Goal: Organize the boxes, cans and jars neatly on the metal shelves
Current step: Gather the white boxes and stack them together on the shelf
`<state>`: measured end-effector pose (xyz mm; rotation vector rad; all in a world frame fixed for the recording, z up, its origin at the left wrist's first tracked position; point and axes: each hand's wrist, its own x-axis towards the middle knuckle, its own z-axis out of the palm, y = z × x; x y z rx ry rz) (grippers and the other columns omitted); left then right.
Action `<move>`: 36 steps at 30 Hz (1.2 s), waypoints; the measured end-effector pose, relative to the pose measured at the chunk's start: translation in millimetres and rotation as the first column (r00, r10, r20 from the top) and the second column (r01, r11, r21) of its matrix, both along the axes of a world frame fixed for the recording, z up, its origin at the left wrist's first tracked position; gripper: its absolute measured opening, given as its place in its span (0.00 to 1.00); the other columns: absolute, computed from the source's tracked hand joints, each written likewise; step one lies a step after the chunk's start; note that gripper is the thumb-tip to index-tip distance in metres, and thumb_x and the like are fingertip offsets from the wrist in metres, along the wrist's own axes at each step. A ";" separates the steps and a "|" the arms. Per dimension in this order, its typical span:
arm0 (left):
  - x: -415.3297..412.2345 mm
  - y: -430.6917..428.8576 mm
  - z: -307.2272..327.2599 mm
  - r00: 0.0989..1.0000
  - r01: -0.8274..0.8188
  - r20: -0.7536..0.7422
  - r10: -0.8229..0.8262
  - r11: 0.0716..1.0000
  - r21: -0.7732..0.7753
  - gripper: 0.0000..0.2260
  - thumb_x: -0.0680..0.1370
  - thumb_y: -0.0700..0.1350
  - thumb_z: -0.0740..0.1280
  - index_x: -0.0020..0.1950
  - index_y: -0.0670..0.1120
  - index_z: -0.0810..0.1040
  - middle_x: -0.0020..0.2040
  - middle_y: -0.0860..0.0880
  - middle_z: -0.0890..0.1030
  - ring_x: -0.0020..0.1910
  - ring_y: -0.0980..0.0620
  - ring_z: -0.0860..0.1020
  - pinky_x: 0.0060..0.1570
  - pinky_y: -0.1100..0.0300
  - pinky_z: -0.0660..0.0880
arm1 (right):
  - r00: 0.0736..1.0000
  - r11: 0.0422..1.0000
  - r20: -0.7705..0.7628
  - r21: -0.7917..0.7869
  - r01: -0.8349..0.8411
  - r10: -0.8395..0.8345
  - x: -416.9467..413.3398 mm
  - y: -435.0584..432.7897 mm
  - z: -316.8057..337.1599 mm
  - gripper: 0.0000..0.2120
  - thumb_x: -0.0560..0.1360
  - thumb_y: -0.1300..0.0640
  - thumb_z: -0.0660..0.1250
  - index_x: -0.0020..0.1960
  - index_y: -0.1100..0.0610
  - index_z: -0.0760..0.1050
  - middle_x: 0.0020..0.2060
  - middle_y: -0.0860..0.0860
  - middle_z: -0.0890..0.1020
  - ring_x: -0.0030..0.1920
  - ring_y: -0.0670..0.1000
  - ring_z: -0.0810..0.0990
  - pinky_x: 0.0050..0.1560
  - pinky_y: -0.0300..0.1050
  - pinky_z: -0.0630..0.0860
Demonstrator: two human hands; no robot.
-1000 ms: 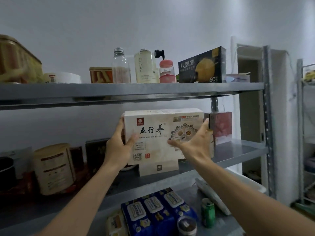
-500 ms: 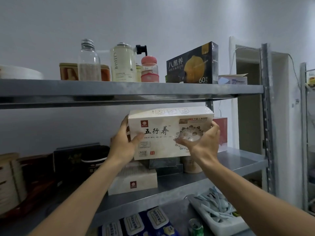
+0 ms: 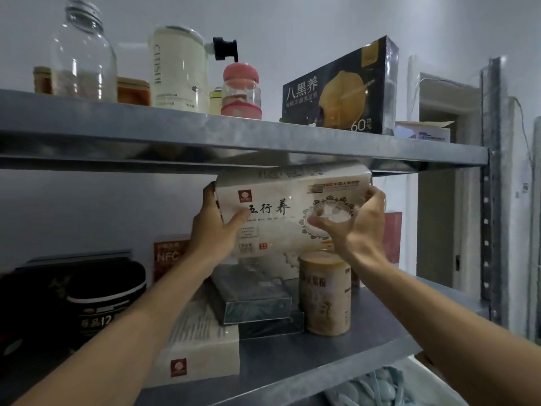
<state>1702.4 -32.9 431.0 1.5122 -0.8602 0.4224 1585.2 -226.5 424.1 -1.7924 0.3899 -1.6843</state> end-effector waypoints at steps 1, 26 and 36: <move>3.0 -5.2 -0.7 1.000 0.004 -0.009 -0.004 1.000 0.004 0.23 0.77 0.45 0.69 0.69 0.52 0.63 0.54 0.58 0.74 0.52 0.58 0.73 0.45 0.64 0.72 | 1.000 1.000 -0.001 0.011 0.000 0.000 4.7 -7.1 -0.5 0.51 0.51 0.48 0.85 0.67 0.56 0.62 0.56 0.52 0.74 0.54 0.52 0.77 0.59 0.48 0.76; 43.9 -121.4 -10.3 0.971 -0.165 -0.154 0.186 0.977 0.136 0.24 0.74 0.48 0.73 0.68 0.52 0.71 0.63 0.47 0.78 0.61 0.46 0.76 0.55 0.51 0.76 | 0.961 0.946 -0.114 0.240 -0.220 0.252 62.7 -135.1 -13.3 0.36 0.61 0.55 0.82 0.59 0.55 0.63 0.49 0.51 0.78 0.49 0.53 0.80 0.51 0.47 0.79; 71.5 -134.8 -32.0 0.945 -0.199 -0.206 0.253 0.947 0.253 0.24 0.74 0.49 0.73 0.67 0.50 0.70 0.62 0.45 0.79 0.58 0.44 0.78 0.56 0.45 0.78 | 0.930 0.914 -0.188 0.322 -0.246 0.317 97.5 -158.8 -40.8 0.36 0.60 0.49 0.83 0.61 0.59 0.69 0.50 0.52 0.81 0.49 0.52 0.80 0.51 0.46 0.78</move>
